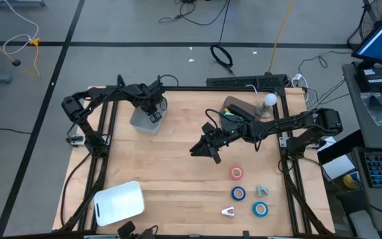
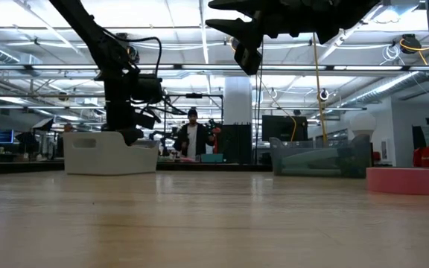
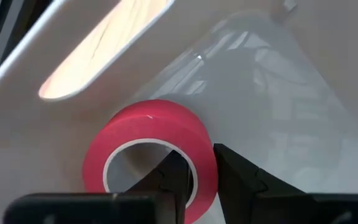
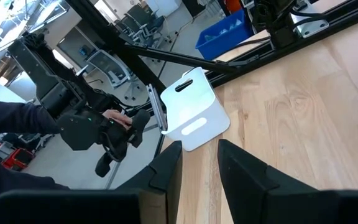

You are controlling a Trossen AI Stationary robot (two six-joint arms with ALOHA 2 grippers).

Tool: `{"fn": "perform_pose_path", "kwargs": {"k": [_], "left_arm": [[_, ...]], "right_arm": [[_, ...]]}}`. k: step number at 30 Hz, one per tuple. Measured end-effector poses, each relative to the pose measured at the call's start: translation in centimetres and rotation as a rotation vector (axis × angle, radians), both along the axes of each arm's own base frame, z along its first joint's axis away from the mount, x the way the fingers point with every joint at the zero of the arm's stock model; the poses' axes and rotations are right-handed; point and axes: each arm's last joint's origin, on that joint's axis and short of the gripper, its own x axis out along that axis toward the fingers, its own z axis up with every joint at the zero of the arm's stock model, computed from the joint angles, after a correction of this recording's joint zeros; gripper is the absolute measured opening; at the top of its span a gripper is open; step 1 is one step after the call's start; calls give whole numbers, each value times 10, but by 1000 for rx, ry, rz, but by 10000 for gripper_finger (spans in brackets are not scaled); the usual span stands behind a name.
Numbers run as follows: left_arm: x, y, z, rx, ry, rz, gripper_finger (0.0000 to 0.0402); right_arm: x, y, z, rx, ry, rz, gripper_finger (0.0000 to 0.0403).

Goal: Pick and place Stapler, Stapler remover, tape
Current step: Put the orange tape into the gray bin, then put the pink tape into the gray bin

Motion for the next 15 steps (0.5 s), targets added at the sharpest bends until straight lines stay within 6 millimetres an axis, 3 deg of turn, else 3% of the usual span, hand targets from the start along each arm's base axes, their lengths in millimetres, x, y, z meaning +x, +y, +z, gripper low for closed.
{"fn": "perform_pose_path", "kwargs": {"k": [5,15], "left_arm": [[2,-1,0,6,-7,-6,91],[1,-1,1,3,-5,-6,172]], "right_arm": [[0,0,0,0,0,0,94],[0,0,0,0,1,0,94]]}}
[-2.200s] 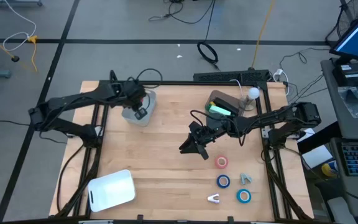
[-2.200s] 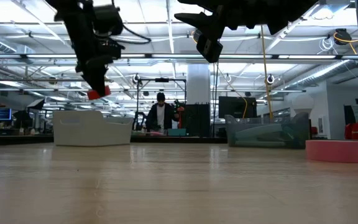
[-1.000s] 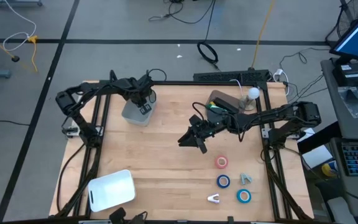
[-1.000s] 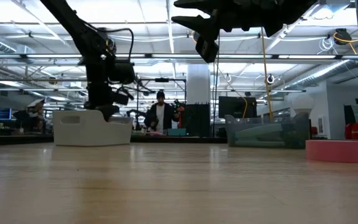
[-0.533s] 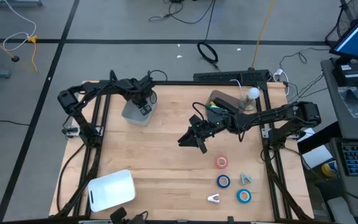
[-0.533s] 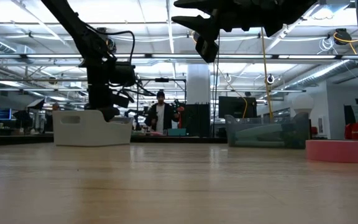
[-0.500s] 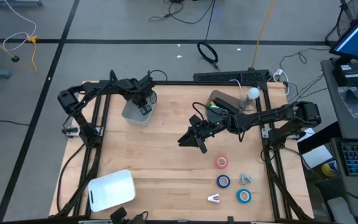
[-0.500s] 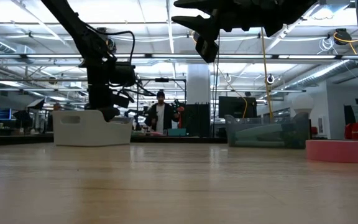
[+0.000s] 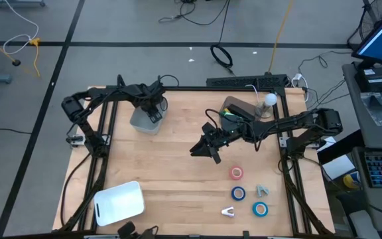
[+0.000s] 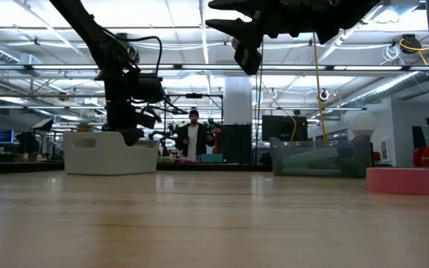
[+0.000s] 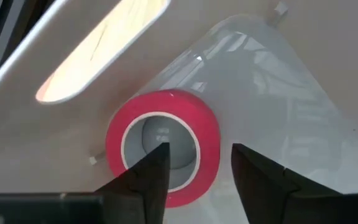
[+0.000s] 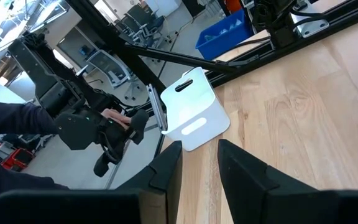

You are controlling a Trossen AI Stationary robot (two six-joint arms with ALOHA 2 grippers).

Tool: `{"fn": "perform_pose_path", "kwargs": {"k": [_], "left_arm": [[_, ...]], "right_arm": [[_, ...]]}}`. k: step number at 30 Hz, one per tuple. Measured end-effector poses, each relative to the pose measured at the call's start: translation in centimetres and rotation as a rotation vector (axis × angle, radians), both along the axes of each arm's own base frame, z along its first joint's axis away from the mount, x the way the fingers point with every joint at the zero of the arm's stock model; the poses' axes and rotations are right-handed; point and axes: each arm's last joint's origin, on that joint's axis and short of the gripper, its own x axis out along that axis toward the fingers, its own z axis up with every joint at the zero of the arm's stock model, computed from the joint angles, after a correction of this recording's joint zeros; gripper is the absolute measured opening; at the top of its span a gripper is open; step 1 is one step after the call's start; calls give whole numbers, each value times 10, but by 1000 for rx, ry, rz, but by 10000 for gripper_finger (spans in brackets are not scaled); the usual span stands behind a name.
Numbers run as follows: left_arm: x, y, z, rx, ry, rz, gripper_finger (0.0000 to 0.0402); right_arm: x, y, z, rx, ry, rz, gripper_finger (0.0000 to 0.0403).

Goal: Pick and place Stapler, Stapler remover, tape
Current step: Put the pink tape into the gray bin

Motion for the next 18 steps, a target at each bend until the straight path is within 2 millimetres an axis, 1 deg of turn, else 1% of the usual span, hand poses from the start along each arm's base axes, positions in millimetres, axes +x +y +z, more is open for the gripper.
{"fn": "perform_pose_path", "kwargs": {"k": [2,5,6,8,11,14,18], "left_arm": [[-1,-2,5,-2,-9,1,182],[-3,-7,21,-15,-14,0,190],[-3,-9,29,-23,-23,0,190],[-3,-15,52,-33,-64,-6,190],[-6,-30,85,-107,-197,-36,191],[-11,-51,118,-169,-397,-110,191],[-23,-81,151,-178,-571,-191,191]], "right_arm": [[0,0,0,1,0,0,95],[0,0,0,26,11,-5,95],[0,0,0,39,16,-7,95],[0,0,0,74,33,-15,94],[0,0,0,134,58,-27,95],[0,0,0,179,77,-36,95],[0,0,0,223,96,-46,94]]}}
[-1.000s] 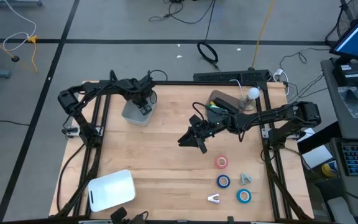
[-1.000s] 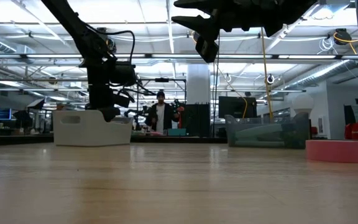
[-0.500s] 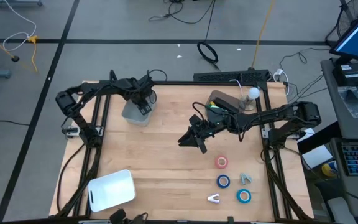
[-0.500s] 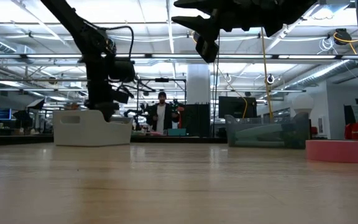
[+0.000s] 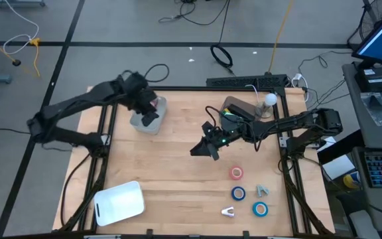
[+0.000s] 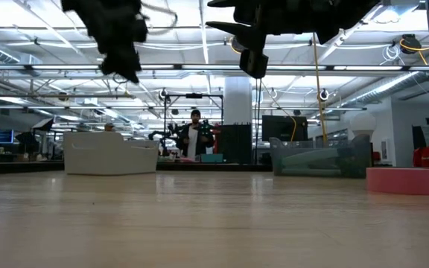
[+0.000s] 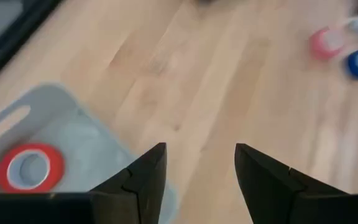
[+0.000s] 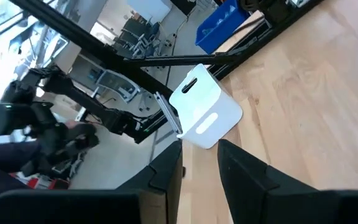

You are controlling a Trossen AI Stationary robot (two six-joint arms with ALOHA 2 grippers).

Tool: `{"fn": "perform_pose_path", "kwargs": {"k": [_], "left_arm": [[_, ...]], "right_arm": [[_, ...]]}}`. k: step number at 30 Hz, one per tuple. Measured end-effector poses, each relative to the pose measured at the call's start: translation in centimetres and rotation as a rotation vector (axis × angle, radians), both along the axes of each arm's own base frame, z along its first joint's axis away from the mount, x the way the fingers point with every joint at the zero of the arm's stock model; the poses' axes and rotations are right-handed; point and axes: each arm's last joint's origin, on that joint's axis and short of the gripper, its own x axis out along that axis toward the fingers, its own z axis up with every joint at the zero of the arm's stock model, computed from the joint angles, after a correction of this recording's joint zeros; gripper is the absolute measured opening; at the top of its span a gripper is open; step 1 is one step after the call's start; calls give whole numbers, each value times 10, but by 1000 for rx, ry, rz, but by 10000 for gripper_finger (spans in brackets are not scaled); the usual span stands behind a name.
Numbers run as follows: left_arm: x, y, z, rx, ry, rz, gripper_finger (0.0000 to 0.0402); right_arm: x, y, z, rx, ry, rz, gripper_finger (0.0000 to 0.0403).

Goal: Pick and place Stapler, Stapler remover, tape
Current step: Put the pink tape into the gray bin

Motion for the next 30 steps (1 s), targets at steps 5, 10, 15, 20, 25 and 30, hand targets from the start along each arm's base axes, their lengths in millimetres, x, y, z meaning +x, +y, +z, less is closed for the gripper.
{"fn": "perform_pose_path", "kwargs": {"k": [5,10,15,20,25,30], "left_arm": [[-15,-37,31,62,-155,-84,191],[-29,-66,50,92,-275,-184,191],[-33,-87,56,110,-420,-272,191],[-32,-100,41,98,-540,-324,191],[-30,-111,16,44,-565,-353,191],[-26,-122,-4,9,-644,-393,191]], "right_arm": [[0,3,-1,-5,15,7,95],[-16,21,6,-102,95,-37,94],[-54,43,8,-175,350,-150,95],[-91,57,8,-187,578,-258,95],[-116,60,-3,-159,831,-322,94],[-129,59,-16,-150,1054,-379,96]]}}
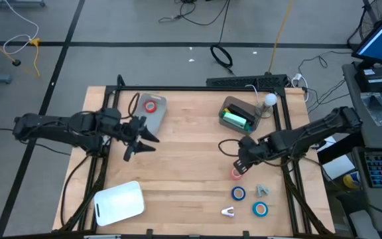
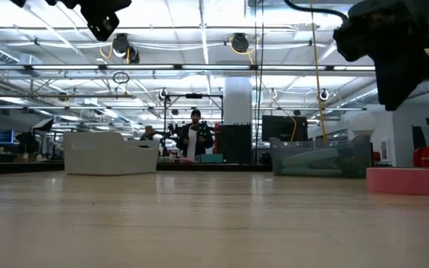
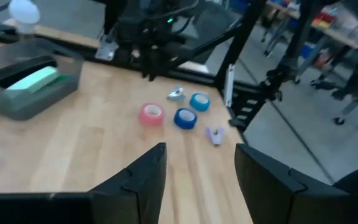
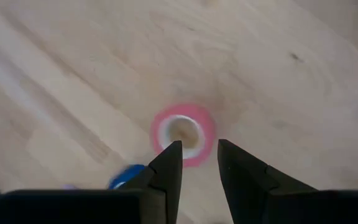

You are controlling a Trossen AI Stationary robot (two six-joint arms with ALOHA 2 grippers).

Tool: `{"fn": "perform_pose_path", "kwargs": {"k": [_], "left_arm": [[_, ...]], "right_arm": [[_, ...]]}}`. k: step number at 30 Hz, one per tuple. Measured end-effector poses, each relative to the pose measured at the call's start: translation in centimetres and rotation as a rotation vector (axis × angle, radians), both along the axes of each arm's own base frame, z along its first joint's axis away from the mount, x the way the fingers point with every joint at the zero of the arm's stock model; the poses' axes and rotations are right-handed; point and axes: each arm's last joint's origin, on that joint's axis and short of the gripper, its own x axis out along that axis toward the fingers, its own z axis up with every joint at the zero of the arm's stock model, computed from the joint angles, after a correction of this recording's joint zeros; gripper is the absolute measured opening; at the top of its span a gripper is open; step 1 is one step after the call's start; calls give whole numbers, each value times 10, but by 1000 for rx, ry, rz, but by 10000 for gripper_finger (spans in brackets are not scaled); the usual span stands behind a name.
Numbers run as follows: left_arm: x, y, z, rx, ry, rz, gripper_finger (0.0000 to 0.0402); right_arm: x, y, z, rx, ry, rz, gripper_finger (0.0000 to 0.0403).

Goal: Pick and place Stapler, Stapler remover, tape
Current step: Put the pink tape into the gray bin

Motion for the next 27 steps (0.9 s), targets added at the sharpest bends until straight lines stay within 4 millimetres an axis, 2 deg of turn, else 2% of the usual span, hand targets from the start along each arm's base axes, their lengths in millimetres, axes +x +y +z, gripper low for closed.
{"fn": "perform_pose_path", "kwargs": {"k": [9,15,27], "left_arm": [[4,-8,-23,-53,-34,47,191],[4,-11,-24,-48,-43,51,191],[4,-11,-22,-53,-59,52,191]], "right_arm": [[6,4,-19,71,141,-47,96],[15,8,-35,90,168,-32,97],[25,3,-50,83,217,-85,94]]}}
